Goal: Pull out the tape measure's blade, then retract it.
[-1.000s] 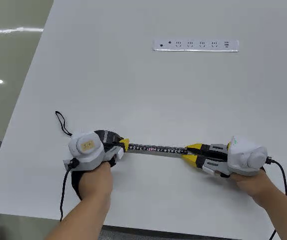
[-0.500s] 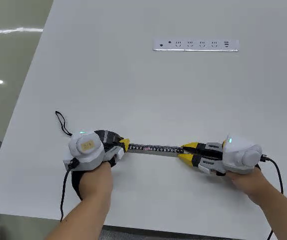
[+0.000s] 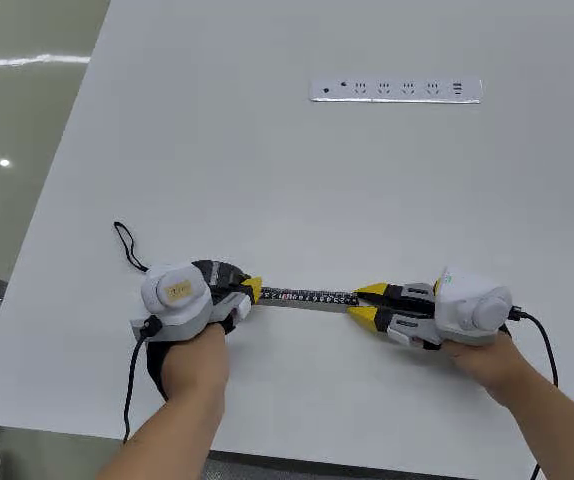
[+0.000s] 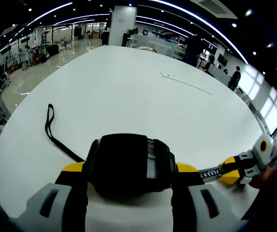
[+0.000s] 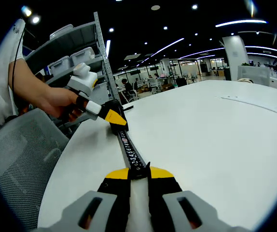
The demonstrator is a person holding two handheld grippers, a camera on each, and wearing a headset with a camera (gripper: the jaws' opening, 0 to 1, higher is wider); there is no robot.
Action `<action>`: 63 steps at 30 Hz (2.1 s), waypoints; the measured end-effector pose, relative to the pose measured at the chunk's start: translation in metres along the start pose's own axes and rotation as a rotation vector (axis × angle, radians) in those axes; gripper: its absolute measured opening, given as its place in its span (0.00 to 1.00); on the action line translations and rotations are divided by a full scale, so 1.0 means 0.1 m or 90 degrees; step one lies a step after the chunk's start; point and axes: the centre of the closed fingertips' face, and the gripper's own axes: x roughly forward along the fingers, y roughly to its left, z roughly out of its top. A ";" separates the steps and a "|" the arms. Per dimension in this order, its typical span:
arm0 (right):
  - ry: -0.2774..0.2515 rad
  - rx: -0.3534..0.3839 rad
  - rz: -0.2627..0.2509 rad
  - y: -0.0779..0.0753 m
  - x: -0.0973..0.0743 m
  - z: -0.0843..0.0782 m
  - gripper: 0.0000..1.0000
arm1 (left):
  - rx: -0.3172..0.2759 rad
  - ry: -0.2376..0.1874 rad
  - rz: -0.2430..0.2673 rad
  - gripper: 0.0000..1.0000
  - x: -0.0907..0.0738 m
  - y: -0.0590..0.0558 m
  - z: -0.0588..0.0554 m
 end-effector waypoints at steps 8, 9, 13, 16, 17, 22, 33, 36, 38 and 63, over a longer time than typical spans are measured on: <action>0.001 -0.002 0.004 0.03 0.09 0.02 0.12 | 0.000 0.001 0.000 0.68 0.01 0.00 0.00; 0.001 -0.001 0.004 0.03 0.10 0.03 0.12 | 0.000 0.001 0.000 0.68 0.01 0.00 0.00; 0.001 0.001 0.006 0.05 0.13 0.03 0.12 | 0.000 0.000 0.000 0.68 0.01 0.00 0.00; 0.001 0.001 0.007 0.06 0.16 0.04 0.12 | 0.000 0.001 0.000 0.68 0.01 0.00 0.00; 0.002 0.001 0.007 0.06 0.17 0.04 0.12 | 0.000 0.001 0.000 0.68 0.01 0.00 0.00; 0.002 0.000 0.009 0.07 0.22 0.05 0.12 | 0.000 0.000 0.000 0.68 0.01 0.00 0.00; 0.003 -0.002 0.016 0.11 0.32 0.07 0.12 | -0.001 0.002 0.001 0.68 0.01 0.01 0.00; 0.003 -0.003 0.018 0.11 0.35 0.08 0.12 | -0.002 0.002 0.001 0.68 0.01 0.01 0.00; 0.004 -0.005 0.019 0.13 0.37 0.08 0.12 | -0.002 0.001 0.001 0.68 0.01 0.01 0.00; 0.008 -0.017 0.038 0.22 0.63 0.17 0.12 | -0.006 0.005 0.002 0.68 0.01 0.01 -0.01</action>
